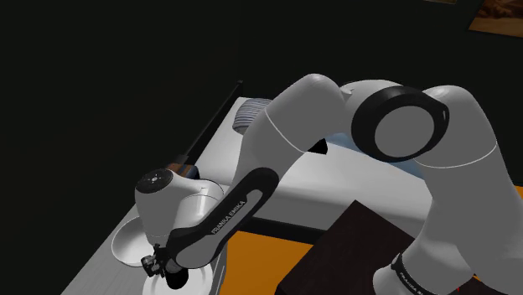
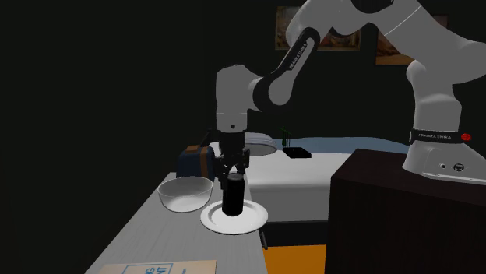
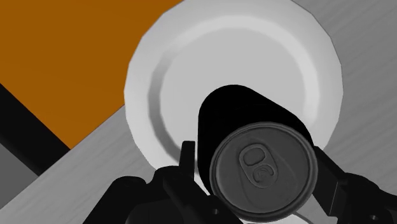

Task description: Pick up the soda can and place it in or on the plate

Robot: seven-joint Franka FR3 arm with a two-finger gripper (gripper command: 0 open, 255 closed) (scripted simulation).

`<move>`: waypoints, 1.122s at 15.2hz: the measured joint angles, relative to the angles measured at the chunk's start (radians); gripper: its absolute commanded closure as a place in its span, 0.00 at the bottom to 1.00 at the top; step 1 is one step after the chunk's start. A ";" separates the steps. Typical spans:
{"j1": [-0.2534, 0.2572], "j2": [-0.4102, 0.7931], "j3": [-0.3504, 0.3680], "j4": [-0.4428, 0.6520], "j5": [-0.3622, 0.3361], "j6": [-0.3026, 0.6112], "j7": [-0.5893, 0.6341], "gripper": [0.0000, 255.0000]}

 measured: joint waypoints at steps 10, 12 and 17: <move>0.000 0.001 0.000 0.001 0.000 0.000 0.000 0.00; -0.004 -0.031 0.009 -0.012 0.008 -0.019 -0.001 0.00; -0.019 -0.096 0.028 -0.022 0.028 -0.072 -0.015 0.00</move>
